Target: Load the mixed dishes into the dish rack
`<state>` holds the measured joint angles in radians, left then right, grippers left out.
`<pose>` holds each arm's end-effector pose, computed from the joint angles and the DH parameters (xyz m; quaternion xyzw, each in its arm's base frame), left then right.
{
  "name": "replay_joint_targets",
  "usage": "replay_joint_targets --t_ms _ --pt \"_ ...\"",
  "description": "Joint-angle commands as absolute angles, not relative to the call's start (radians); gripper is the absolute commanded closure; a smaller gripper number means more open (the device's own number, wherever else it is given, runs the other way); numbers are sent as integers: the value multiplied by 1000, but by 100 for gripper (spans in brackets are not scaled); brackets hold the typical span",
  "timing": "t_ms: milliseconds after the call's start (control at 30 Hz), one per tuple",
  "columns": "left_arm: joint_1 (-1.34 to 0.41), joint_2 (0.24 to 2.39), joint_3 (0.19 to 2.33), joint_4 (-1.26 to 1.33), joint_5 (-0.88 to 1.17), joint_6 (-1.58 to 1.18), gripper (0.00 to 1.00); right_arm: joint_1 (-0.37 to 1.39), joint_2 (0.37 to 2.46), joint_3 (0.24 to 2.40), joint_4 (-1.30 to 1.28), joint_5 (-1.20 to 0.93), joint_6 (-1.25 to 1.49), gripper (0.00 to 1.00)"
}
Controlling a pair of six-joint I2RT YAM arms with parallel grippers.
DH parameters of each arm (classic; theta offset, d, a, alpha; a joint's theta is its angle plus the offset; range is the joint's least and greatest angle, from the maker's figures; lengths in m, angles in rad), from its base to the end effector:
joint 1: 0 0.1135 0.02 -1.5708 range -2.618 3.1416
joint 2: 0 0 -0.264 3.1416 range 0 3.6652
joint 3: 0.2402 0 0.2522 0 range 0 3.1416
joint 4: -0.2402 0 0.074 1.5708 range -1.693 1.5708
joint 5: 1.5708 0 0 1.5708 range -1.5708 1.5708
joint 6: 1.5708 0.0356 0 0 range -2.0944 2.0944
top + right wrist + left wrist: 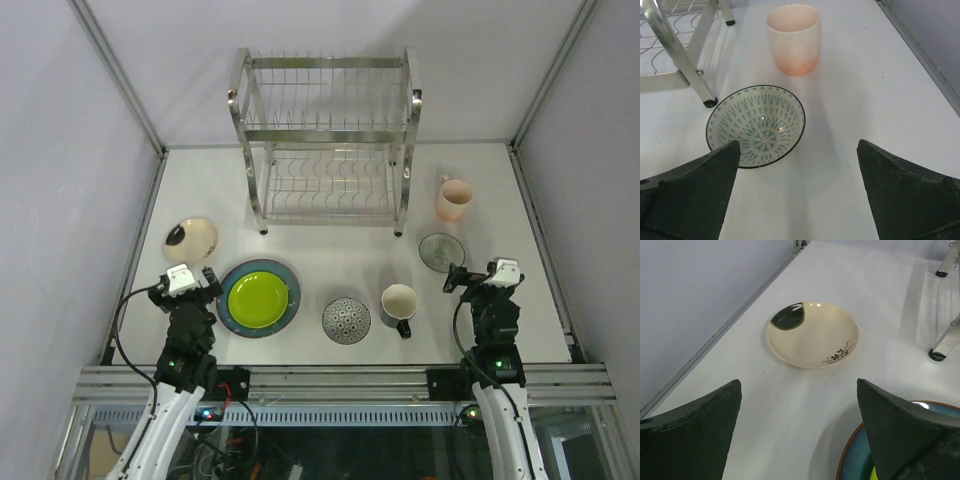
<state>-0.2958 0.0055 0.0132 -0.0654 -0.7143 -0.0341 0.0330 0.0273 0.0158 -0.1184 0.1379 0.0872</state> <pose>0.1036 -0.0072 0.1710 -0.1490 0.7068 0.1452 0.6761 0.1102 -0.0013 0.1637 0.0658 0.7482 -0.0121 0.6601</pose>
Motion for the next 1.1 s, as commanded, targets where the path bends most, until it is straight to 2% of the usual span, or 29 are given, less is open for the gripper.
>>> replay_joint_targets --t_ms 0,167,300,533,833,1067 --pt "-289 -183 -93 -58 -722 -29 0 33 -82 -34 -181 98 60 0" --pt "-289 -183 -93 -58 -723 -29 0 24 33 -20 -121 67 60 0" --pt "-288 -183 -94 -58 -722 -29 0 15 -39 -29 -157 63 57 0" --pt "-289 -180 -93 -57 -722 -29 0 14 18 -24 -125 48 57 0" --pt "-290 -186 -89 -61 -722 -27 0 9 -19 -3 -161 98 75 0" --pt "-289 -84 69 -137 -662 -12 0 13 7 117 -248 34 45 0"
